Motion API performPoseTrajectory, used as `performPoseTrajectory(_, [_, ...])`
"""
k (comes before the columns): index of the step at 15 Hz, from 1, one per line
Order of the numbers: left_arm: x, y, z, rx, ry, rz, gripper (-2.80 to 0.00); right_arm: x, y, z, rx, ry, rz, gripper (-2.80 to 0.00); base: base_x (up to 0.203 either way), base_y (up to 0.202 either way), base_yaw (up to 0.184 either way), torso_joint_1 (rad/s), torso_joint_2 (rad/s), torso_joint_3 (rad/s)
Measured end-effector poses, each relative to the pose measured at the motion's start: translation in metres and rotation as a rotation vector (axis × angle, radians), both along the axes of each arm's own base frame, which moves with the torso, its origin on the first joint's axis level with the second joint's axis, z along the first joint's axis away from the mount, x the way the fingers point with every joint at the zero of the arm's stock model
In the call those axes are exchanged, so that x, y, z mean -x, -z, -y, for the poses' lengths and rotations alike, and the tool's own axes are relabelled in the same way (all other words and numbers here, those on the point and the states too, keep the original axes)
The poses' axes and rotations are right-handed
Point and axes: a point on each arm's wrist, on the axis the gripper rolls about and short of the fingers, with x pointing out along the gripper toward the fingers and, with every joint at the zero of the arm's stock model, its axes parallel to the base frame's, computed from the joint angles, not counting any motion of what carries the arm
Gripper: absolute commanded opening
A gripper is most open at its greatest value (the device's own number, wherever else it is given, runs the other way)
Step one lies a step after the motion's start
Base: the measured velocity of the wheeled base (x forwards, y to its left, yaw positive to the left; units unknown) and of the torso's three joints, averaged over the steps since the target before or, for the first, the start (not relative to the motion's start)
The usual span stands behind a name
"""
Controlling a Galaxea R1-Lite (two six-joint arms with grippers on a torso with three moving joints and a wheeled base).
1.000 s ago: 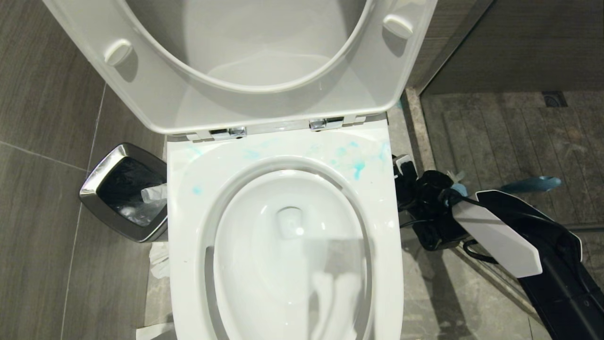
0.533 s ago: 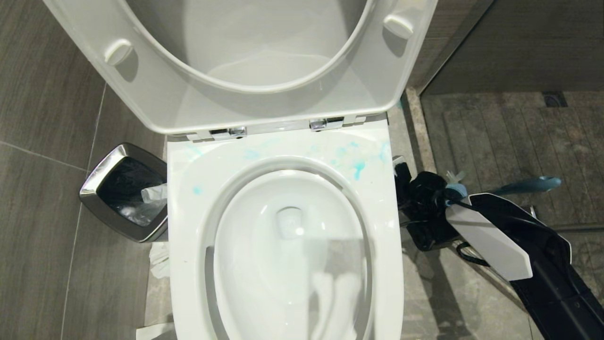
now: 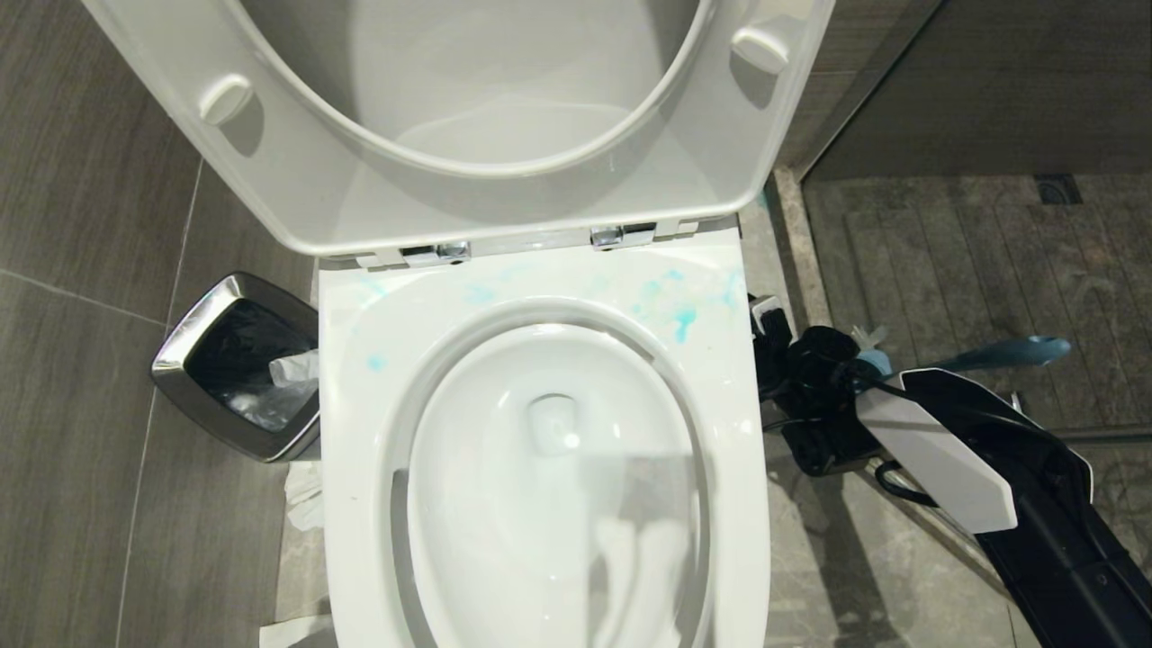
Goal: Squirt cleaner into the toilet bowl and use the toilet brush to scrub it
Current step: Pour in the cleaning agent
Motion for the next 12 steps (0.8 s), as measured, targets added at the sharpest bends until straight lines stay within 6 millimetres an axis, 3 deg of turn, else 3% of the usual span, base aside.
performPoseTrajectory(7, [0.0,0.0,0.0,0.0,-0.001,0.0,-2.8,-0.003,-0.002,0.015,0.02,0.068,0.017,0.0,0.0,0.0,0.0,0.0,0.0,0.0])
performPoseTrajectory(12, [0.0,0.0,0.0,0.0,0.0,0.0,-2.8,-0.003,0.0,0.016,0.014,0.061,0.011,0.0,0.0,0.0,0.0,0.0,0.0,0.0])
